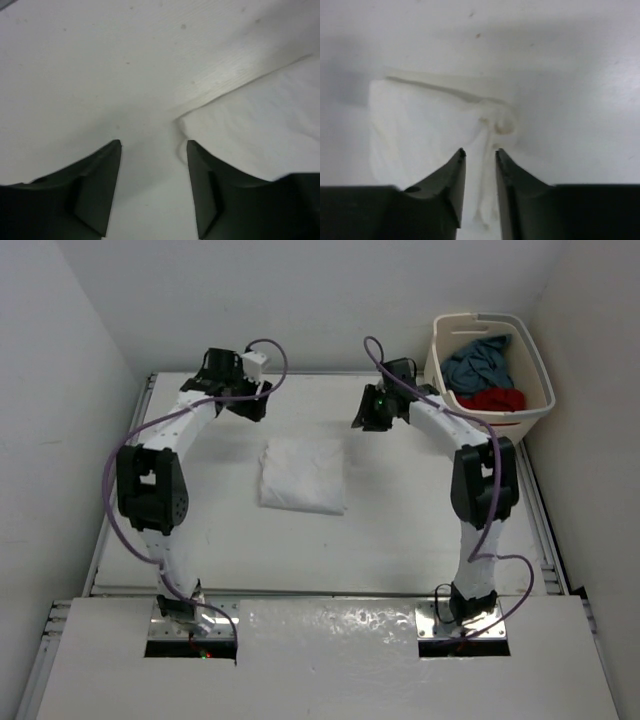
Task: Fold and stack the t-shirts
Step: Fold the long partially folded tshirt into a neat square, then smooth out wrinkles on the folded tshirt
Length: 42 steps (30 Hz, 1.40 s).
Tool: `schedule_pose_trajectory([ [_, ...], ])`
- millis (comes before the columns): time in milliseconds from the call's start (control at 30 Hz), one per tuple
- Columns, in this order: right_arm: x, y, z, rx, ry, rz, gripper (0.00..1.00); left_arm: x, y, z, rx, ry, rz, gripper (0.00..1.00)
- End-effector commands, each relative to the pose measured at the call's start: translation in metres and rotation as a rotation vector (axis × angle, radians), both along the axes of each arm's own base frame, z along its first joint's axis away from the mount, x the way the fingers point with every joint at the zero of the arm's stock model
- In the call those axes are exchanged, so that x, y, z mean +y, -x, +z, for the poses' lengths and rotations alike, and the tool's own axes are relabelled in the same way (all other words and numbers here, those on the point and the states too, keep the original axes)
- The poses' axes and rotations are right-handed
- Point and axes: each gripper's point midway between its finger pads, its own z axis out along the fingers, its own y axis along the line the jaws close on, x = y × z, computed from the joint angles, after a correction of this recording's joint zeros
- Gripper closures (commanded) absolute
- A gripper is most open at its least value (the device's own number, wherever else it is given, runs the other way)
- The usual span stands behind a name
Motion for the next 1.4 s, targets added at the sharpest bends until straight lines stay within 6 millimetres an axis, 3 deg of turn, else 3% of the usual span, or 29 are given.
schedule_pose_trajectory([
  [0, 0.037, 0.028, 0.035, -0.115, -0.035, 0.115, 0.75, -0.031, 0.027, 0.045, -0.072, 0.166, -0.063, 0.50],
  [33, 0.049, 0.026, 0.038, -0.148, -0.072, 0.122, 0.83, -0.042, 0.038, 0.042, -0.052, 0.198, -0.107, 0.57],
  [67, 0.067, 0.036, 0.026, -0.101, -0.130, 0.141, 0.96, -0.049, 0.047, 0.024, -0.004, 0.202, -0.125, 0.62],
  [100, 0.076, 0.035, 0.020, -0.088, -0.162, 0.145, 1.00, -0.060, 0.055, 0.003, 0.057, 0.197, -0.145, 0.68],
  [133, 0.087, 0.031, 0.017, -0.093, -0.199, 0.149, 1.00, -0.066, 0.059, -0.010, 0.101, 0.208, -0.159, 0.69],
  [167, 0.099, 0.031, 0.000, -0.050, -0.227, 0.165, 1.00, -0.070, 0.062, -0.021, 0.144, 0.228, -0.156, 0.70],
  [233, 0.104, 0.024, -0.016, -0.022, -0.252, 0.134, 1.00, -0.076, 0.062, -0.050, 0.211, 0.251, -0.147, 0.69],
  [300, 0.097, 0.017, -0.044, 0.020, -0.246, 0.070, 1.00, -0.070, 0.056, -0.074, 0.228, 0.239, -0.093, 0.66],
  [400, 0.074, 0.005, -0.077, 0.056, -0.221, -0.030, 1.00, -0.058, 0.042, -0.093, 0.207, 0.200, -0.029, 0.66],
  [533, 0.051, -0.003, -0.106, 0.090, -0.175, -0.092, 1.00, -0.039, 0.032, -0.109, 0.193, 0.153, 0.051, 0.67],
  [667, 0.028, -0.007, -0.120, 0.108, -0.143, -0.144, 1.00, -0.025, 0.034, -0.120, 0.199, 0.134, 0.094, 0.68],
  [767, 0.008, -0.020, -0.117, 0.092, -0.120, -0.186, 1.00, -0.020, 0.032, -0.117, 0.188, 0.122, 0.110, 0.68],
  [833, -0.003, -0.026, -0.114, 0.097, -0.077, -0.180, 1.00, -0.019, 0.025, -0.104, 0.158, 0.130, 0.116, 0.66],
  [900, -0.009, -0.050, -0.095, 0.038, -0.037, -0.144, 1.00, -0.021, 0.019, -0.085, 0.122, 0.144, 0.116, 0.62],
  [933, -0.013, -0.062, -0.076, 0.018, -0.004, -0.142, 1.00, -0.022, 0.011, -0.070, 0.089, 0.155, 0.116, 0.62],
  [1000, -0.019, -0.065, -0.066, 0.020, 0.058, -0.107, 1.00, -0.022, 0.004, -0.052, 0.053, 0.159, 0.117, 0.58],
  [1100, -0.016, -0.082, -0.013, -0.087, 0.048, -0.083, 0.93, -0.023, -0.006, -0.019, 0.002, 0.165, 0.113, 0.53],
  [1167, -0.015, -0.076, 0.002, -0.112, 0.049, -0.058, 0.87, -0.024, -0.009, 0.011, -0.059, 0.180, 0.109, 0.49],
  [1233, -0.014, -0.061, 0.034, -0.154, 0.053, -0.032, 0.84, -0.023, -0.006, 0.029, -0.090, 0.191, 0.111, 0.48],
  [1267, -0.015, -0.043, 0.022, -0.115, 0.071, -0.013, 0.84, -0.024, 0.000, 0.035, -0.090, 0.196, 0.106, 0.48],
  [1300, -0.013, -0.031, 0.047, -0.161, 0.054, -0.002, 0.87, -0.028, 0.009, 0.051, -0.107, 0.224, 0.078, 0.48],
  [1333, -0.009, -0.002, 0.021, -0.099, 0.063, 0.023, 0.90, -0.031, 0.021, 0.043, -0.078, 0.228, 0.061, 0.49],
  [1367, -0.004, 0.010, 0.022, -0.096, 0.038, 0.024, 0.92, -0.034, 0.032, 0.047, -0.068, 0.240, 0.043, 0.52],
])
